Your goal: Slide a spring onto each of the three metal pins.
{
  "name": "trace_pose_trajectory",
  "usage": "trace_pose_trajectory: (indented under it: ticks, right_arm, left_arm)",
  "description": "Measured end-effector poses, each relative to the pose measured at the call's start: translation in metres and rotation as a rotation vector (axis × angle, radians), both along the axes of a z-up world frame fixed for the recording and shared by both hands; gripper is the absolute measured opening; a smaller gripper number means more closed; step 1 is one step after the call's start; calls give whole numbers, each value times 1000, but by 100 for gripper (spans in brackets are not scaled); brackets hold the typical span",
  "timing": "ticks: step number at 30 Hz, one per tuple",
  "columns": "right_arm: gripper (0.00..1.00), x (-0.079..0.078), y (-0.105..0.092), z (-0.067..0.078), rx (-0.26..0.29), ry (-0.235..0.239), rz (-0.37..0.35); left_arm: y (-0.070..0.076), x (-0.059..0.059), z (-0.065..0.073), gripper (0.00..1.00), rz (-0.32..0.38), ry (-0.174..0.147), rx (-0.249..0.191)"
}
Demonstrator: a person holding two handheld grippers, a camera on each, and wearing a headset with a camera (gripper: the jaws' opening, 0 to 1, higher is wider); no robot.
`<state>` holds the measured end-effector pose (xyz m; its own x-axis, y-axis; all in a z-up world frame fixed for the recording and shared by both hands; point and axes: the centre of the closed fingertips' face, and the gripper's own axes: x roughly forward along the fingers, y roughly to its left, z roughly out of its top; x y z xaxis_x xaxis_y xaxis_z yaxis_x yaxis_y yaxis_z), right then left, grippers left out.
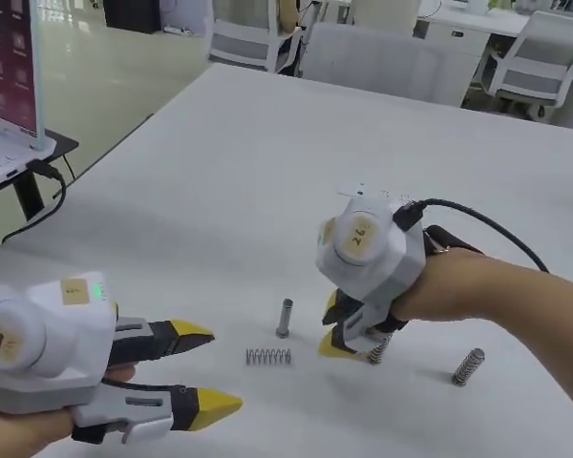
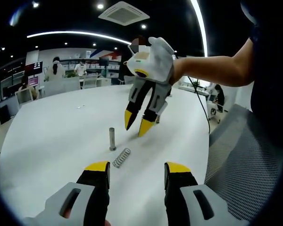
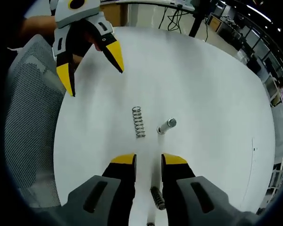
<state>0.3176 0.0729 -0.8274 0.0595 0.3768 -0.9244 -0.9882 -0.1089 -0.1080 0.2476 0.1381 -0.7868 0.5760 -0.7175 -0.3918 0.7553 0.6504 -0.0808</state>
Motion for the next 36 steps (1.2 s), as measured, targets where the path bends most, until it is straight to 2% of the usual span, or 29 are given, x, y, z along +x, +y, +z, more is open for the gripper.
trace_pose_trajectory:
  ticks: [8,19,30,36]
  right_arm:
    - [18,-10,16,-7,18,27,20]
    - [15,-13,31,-19,33,57,25]
    - [14,-15,30,-32,3,77,36]
    - [8,-19,28,-34,-10,77,52]
  left_arm:
    - [3,-2,0,40,2,5,8]
    - [4,-2,0,40,3,8,15]
    - [7,-1,-1,39,14,9,12]
    - [6,-1,-1,39,13,7,10]
